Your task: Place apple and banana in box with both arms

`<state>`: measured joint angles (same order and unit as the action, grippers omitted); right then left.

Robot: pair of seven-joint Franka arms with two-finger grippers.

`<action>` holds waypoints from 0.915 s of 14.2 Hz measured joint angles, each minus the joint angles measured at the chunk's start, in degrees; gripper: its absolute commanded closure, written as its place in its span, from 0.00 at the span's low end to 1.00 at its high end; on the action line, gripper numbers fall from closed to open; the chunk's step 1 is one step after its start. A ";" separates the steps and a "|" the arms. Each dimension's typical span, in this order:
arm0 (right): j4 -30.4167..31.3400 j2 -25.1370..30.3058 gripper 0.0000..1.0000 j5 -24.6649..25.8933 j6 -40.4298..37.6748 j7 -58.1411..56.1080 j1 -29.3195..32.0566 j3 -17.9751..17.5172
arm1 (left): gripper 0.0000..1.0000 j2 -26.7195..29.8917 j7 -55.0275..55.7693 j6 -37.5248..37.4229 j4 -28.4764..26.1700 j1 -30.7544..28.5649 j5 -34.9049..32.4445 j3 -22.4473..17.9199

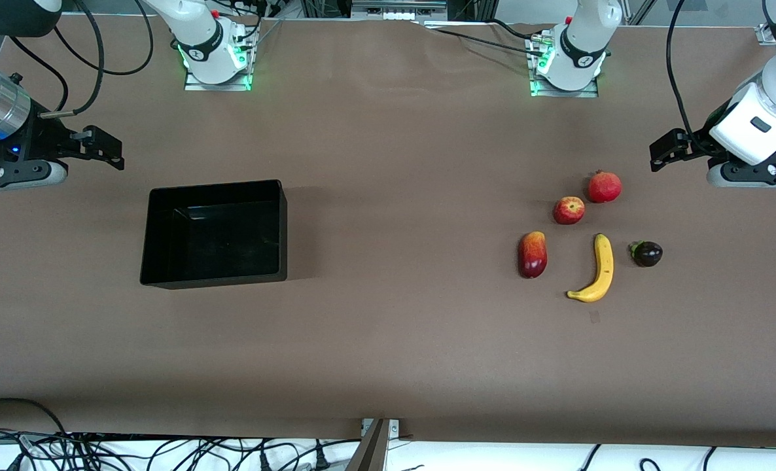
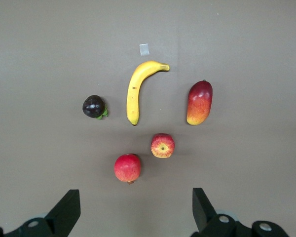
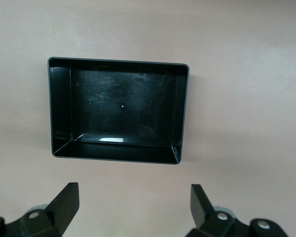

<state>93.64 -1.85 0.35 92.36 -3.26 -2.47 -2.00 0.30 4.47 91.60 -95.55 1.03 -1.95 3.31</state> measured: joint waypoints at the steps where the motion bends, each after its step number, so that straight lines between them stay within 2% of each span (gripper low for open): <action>1: 0.00 0.00 0.00 0.17 0.00 0.00 0.00 0.00 | 0.00 0.00 0.00 0.00 0.00 0.00 0.00 0.00; 13: 0.18 -0.13 0.00 1.02 -0.14 0.01 0.02 0.07 | 0.00 0.00 0.00 0.00 0.07 0.00 0.00 0.00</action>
<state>93.82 -1.98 1.36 92.22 -3.25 -2.45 -1.93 0.31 4.47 91.60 -95.47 1.03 -1.95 3.31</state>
